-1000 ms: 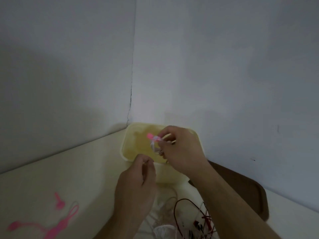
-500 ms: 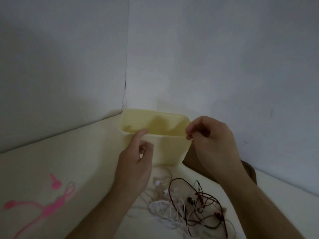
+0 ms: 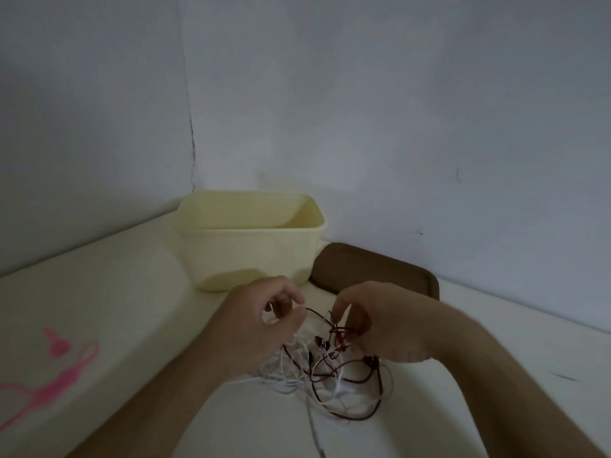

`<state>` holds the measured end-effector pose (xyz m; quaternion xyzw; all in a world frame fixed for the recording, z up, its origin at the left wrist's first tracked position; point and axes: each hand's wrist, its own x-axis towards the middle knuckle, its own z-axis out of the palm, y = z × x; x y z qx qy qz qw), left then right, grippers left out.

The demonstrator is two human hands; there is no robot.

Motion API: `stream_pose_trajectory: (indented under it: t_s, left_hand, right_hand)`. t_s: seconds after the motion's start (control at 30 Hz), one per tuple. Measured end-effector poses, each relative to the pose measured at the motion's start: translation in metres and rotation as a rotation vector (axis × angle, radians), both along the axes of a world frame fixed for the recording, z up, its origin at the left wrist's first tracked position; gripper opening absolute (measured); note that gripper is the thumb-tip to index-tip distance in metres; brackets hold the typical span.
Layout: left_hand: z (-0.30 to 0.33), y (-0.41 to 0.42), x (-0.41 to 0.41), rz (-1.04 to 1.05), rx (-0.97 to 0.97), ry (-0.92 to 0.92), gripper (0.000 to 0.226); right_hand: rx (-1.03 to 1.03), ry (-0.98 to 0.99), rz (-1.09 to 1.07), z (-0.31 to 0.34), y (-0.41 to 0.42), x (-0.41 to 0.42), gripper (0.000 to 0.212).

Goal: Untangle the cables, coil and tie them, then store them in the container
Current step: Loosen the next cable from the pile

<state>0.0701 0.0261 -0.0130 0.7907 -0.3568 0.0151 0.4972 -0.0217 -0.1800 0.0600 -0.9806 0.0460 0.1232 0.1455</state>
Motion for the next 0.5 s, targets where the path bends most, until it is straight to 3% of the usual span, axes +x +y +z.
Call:
stream_pose_trajectory:
  t_s: [0.07, 0.17, 0.33, 0.5]
  left_hand:
    - [0.002, 0.0, -0.002, -0.11, 0.011, -0.048, 0.007]
    - [0.002, -0.002, -0.004, -0.251, 0.073, -0.034, 0.012]
    - [-0.005, -0.006, -0.007, -0.259, 0.172, -0.118, 0.012]
    - [-0.006, -0.007, -0.004, -0.242, 0.226, -0.104, 0.005]
  right_hand:
    - [0.013, -0.075, -0.019, 0.0, -0.001, 0.001, 0.012]
    - [0.173, -0.276, -0.11, 0.011, -0.003, 0.0, 0.017]
    - [0.895, -0.564, -0.294, 0.031, 0.004, -0.006, 0.026]
    - [1.337, -0.676, -0.391, 0.046, 0.009, -0.011, 0.021]
